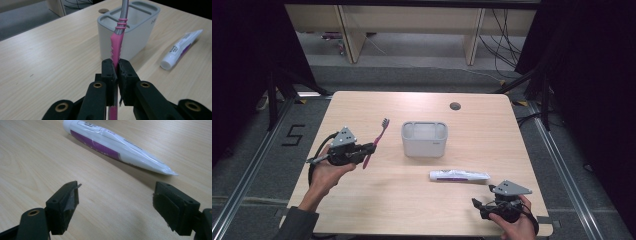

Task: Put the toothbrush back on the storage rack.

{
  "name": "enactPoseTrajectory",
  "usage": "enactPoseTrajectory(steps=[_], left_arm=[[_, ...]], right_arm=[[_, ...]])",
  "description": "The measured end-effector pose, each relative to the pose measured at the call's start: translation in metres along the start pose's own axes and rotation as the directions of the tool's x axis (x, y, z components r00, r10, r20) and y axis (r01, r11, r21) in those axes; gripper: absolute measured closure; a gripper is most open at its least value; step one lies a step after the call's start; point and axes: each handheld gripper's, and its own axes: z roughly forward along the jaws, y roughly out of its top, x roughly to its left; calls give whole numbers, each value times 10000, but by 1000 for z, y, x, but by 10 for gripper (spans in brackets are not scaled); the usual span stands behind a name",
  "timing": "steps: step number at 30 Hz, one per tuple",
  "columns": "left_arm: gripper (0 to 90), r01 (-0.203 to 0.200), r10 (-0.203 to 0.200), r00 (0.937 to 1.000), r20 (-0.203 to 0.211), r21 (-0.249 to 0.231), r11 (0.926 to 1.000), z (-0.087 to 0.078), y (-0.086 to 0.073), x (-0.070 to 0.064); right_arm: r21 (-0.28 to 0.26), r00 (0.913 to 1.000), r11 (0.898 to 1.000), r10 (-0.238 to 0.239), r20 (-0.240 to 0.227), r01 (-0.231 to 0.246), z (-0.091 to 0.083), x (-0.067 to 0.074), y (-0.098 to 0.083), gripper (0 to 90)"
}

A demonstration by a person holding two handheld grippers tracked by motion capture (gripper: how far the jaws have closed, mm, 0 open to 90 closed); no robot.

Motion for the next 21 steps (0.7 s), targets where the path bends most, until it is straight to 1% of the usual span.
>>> enactPoseTrajectory(steps=[3,4,8,9,10,11,12,13,14,15,16,17,18,19,21], left_arm=[[831,169,-167,9998,67,-271,9995,4,4,-1],[831,174,-164,9996,225,-446,9989,7,5,-1],[830,211,-199,9996,181,-682,9974,13,10,-4],[830,215,-205,9997,160,-674,9975,14,12,-6],[831,170,-163,9998,91,-784,9968,15,13,-7],[831,257,-249,9996,102,-878,9958,17,14,-7],[831,255,-243,9996,148,-880,9958,18,15,-7],[830,228,-224,9997,57,-905,9956,19,17,-8],[831,279,-276,9996,46,-996,9946,20,19,-8],[831,339,-326,9994,138,-1047,9939,22,20,-8],[831,368,-370,9993,2,-1103,9932,25,24,-8],[831,368,-370,9993,2,-1103,9932,25,24,-8],[831,452,-443,9990,105,-1191,9918,27,25,-8],[831,468,-472,9989,0,-1203,9916,28,26,-9],[831,619,-616,9981,66,-1327,9892,31,28,-8]], right_arm=[[35,10000,10000,49,-60,-48,1,0,0,218],[32,10000,10000,45,-59,-45,1,0,0,218],[76,9999,9999,104,-48,-103,0,0,0,218],[20,10000,10000,37,7,-37,0,0,0,218],[71,9999,9999,97,-80,-96,0,0,0,218],[57,10000,9999,83,-9,-82,0,0,0,218],[57,10000,10000,32,-41,-32,0,0,0,218],[65,10000,10000,56,-27,-56,0,0,0,218],[55,10000,10000,25,-39,-25,0,0,0,218],[62,10000,10000,78,-17,-78,0,0,0,218],[34,10000,10000,-22,97,21,-1,0,0,218],[34,10000,10000,-22,97,21,-1,0,0,218],[38,10000,10000,71,-28,-71,0,0,0,218],[71,10000,9999,81,-29,-81,0,0,0,218],[70,10000,9999,90,29,-90,-1,0,0,218]])
